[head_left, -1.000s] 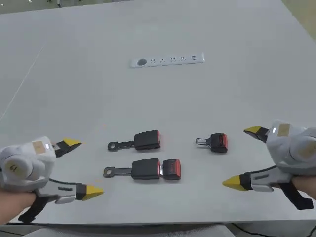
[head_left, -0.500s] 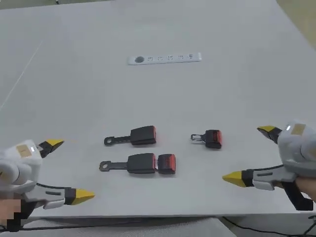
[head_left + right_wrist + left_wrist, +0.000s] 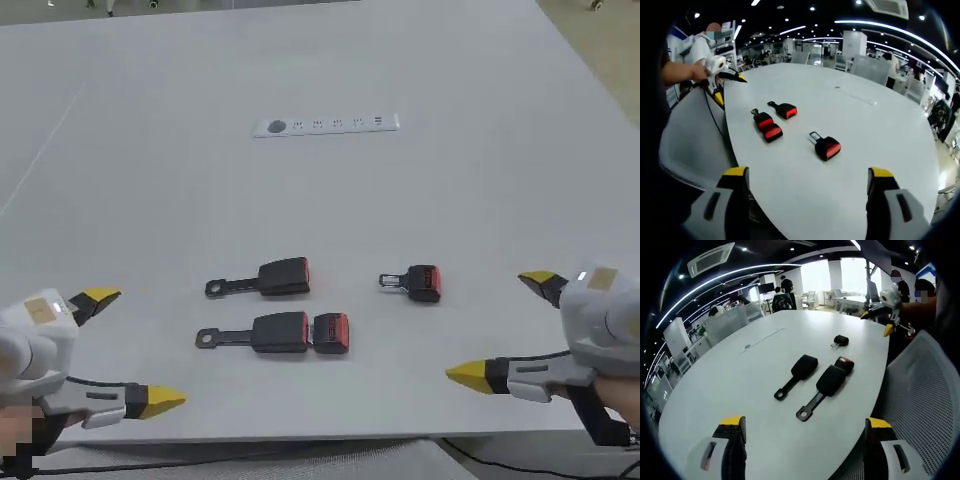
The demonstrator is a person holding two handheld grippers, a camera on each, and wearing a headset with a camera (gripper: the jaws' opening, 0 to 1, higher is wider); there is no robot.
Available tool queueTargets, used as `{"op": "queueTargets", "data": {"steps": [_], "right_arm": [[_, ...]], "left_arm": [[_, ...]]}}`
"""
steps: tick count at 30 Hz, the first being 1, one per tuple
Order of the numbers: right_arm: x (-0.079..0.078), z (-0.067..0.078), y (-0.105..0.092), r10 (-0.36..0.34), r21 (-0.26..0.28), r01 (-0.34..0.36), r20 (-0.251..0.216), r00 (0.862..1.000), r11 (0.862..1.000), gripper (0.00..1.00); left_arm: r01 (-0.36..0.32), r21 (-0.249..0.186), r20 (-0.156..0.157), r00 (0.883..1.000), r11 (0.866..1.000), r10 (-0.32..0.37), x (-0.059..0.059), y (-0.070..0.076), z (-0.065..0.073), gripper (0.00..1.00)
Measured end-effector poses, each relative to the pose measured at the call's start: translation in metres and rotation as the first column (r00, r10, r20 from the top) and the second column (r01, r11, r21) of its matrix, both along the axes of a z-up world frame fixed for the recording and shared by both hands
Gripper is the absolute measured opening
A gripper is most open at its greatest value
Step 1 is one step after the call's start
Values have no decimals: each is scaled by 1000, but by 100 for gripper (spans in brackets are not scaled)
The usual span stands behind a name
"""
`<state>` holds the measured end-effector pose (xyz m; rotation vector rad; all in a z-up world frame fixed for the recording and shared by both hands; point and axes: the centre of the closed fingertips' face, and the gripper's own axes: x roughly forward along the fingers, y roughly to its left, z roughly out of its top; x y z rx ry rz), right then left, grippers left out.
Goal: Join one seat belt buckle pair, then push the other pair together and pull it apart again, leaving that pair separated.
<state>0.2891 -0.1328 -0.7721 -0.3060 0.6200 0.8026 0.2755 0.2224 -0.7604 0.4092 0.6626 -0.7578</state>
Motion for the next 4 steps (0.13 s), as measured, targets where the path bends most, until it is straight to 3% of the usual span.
{"op": "queueTargets", "data": {"steps": [2,4], "right_arm": [[3,3,-1,8,-13,-7,29,1000,1000,100],[2,4,1,4,-9,-4,25,1000,1000,100]], "left_arm": [[3,-4,2,1000,1000,-3,-2,-1,0,100],[4,-8,-3,1000,1000,-4,-4,-2,0,100]]}}
